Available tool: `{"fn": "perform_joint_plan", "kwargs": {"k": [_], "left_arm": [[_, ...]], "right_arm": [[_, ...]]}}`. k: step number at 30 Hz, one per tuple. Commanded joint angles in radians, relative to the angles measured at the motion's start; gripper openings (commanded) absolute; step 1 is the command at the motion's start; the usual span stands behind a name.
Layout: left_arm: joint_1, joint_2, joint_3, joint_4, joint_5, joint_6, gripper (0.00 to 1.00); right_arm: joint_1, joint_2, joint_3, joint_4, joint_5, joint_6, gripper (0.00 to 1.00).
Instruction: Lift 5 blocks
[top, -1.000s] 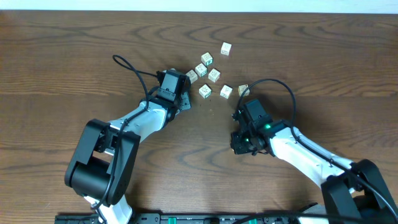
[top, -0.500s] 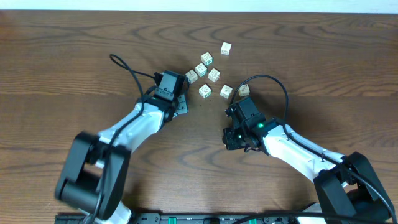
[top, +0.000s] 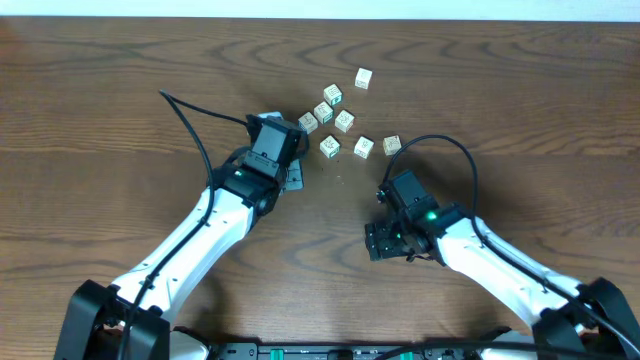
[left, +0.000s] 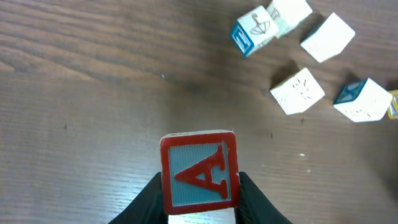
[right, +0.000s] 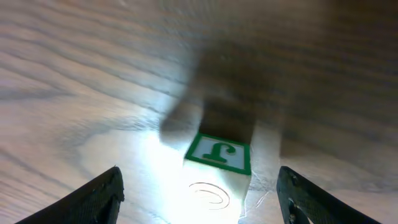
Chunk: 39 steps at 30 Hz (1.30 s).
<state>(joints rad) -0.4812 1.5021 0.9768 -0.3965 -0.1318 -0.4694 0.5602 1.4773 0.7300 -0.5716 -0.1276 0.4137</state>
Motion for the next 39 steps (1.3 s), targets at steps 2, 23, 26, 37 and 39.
{"fn": "perform_joint_plan", "kwargs": {"k": [2, 23, 26, 37, 39], "left_arm": [[-0.027, -0.003, 0.011, -0.01, -0.019, 0.016, 0.1], [-0.031, -0.003, 0.009, -0.023, -0.019, 0.024, 0.11], [-0.031, -0.003, 0.009, -0.023, -0.019, 0.028, 0.1], [-0.031, -0.003, 0.009, -0.075, -0.018, 0.042, 0.08], [-0.039, -0.003, 0.009, -0.08, -0.01, 0.042, 0.08]], "right_arm": [[0.002, -0.025, 0.004, -0.004, 0.018, -0.01, 0.54], [0.002, -0.024, 0.004, 0.068, 0.011, 0.005, 0.31], [0.002, -0.024, 0.004, 0.074, 0.017, 0.004, 0.31], [-0.028, -0.071, 0.231, -0.093, 0.057, -0.102, 0.65], [-0.054, -0.072, 0.308, -0.145, 0.072, -0.141, 0.89]]}}
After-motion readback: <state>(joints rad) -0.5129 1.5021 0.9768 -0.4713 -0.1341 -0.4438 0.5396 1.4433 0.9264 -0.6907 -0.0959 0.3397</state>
